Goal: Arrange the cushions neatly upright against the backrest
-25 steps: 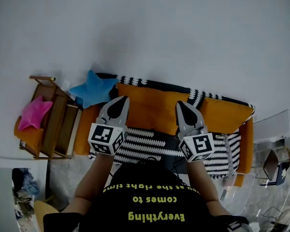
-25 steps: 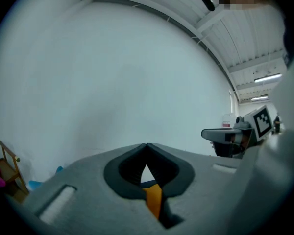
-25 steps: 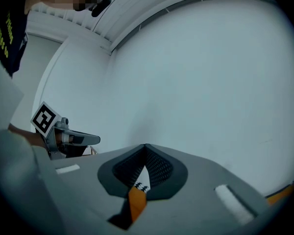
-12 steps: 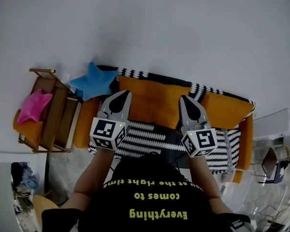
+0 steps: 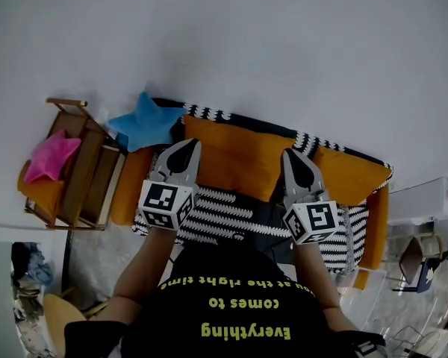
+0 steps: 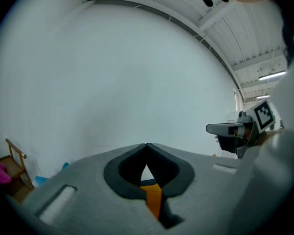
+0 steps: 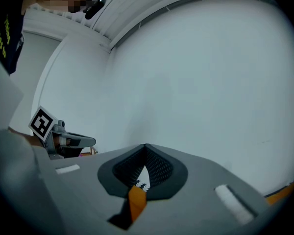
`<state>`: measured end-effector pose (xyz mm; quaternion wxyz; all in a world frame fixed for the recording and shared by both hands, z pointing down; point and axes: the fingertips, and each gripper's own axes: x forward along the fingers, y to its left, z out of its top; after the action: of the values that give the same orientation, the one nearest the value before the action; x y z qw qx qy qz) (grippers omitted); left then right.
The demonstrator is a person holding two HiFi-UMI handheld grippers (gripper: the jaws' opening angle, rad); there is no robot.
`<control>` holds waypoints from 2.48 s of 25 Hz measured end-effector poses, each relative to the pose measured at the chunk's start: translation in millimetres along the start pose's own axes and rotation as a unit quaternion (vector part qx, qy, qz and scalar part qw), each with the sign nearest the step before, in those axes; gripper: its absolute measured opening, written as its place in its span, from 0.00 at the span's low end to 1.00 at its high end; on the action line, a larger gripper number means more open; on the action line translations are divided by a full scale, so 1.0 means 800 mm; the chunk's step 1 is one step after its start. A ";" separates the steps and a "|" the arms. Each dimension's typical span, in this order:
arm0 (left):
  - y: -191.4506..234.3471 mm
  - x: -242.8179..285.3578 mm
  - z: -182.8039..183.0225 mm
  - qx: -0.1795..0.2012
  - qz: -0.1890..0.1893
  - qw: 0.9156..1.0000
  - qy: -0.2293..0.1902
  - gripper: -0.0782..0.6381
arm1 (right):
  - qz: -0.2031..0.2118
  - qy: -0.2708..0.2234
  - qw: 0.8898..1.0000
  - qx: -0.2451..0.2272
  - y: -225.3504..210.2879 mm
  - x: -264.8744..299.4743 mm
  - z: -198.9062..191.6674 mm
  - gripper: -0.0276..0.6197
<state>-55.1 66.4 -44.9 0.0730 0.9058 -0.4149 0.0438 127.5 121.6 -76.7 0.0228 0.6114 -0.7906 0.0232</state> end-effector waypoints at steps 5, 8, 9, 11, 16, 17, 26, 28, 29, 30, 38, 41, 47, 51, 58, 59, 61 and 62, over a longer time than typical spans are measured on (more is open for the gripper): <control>0.008 -0.004 -0.003 0.001 0.024 1.000 0.001 0.11 | 0.016 0.001 1.000 0.004 -0.003 0.013 -0.003 0.06; 0.016 -0.009 -0.006 -0.001 0.039 0.999 0.004 0.11 | 0.030 0.002 1.000 0.006 0.001 0.024 -0.005 0.06; 0.018 -0.011 -0.008 -0.001 0.045 0.999 0.005 0.11 | 0.035 0.002 0.999 0.007 0.002 0.027 -0.006 0.06; 0.022 -0.014 -0.012 0.005 0.058 0.998 0.011 0.11 | 0.045 0.003 0.999 0.009 0.003 0.033 -0.008 0.06; 0.025 -0.002 -0.027 0.019 0.071 0.997 0.028 0.11 | 0.067 0.011 0.997 0.021 -0.001 0.054 -0.027 0.06; 0.026 0.001 -0.029 0.016 0.071 0.997 0.031 0.11 | 0.071 0.017 0.997 0.021 -0.004 0.060 -0.035 0.06; 0.052 -0.019 -0.075 -0.006 0.124 0.989 0.082 0.11 | 0.076 0.101 0.990 0.057 -0.047 0.105 -0.132 0.06; 0.062 -0.028 -0.085 -0.013 0.144 0.985 0.090 0.11 | 0.088 0.109 0.988 0.058 -0.045 0.119 -0.143 0.06; 0.066 -0.031 -0.089 -0.016 0.151 0.984 0.093 0.11 | 0.095 0.112 0.988 0.058 -0.044 0.126 -0.146 0.06; 0.067 -0.033 -0.092 -0.018 0.158 0.983 0.095 0.11 | 0.101 0.113 0.987 0.058 -0.042 0.131 -0.148 0.06; 0.070 -0.019 -0.095 -0.021 0.170 0.980 0.097 0.11 | 0.128 0.121 0.983 0.055 -0.037 0.160 -0.156 0.06; 0.070 -0.013 -0.096 -0.019 0.165 0.981 0.096 0.11 | 0.132 0.114 0.983 0.051 -0.031 0.162 -0.149 0.06; 0.063 0.009 -0.091 -0.011 0.143 0.986 0.087 0.11 | 0.130 0.095 0.986 0.042 -0.025 0.153 -0.128 0.06; 0.059 0.018 -0.090 -0.010 0.133 0.987 0.085 0.11 | 0.130 0.094 0.987 0.031 -0.023 0.149 -0.123 0.06; 0.063 0.015 -0.088 -0.010 0.133 0.988 0.082 0.11 | 0.133 0.091 0.987 0.025 -0.018 0.150 -0.118 0.06; 0.063 0.013 -0.088 -0.010 0.134 0.988 0.082 0.11 | 0.135 0.090 0.986 0.024 -0.016 0.150 -0.118 0.06; 0.063 0.011 -0.089 -0.010 0.135 0.987 0.082 0.11 | 0.137 0.091 0.986 0.022 -0.014 0.149 -0.117 0.06; 0.063 0.009 -0.090 -0.011 0.136 0.987 0.082 0.11 | 0.139 0.091 0.986 0.021 -0.012 0.148 -0.117 0.06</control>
<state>-89.7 40.5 31.5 0.1100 0.8336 -0.5272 0.1231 107.9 10.6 24.6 0.0782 0.4916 -0.8618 0.0979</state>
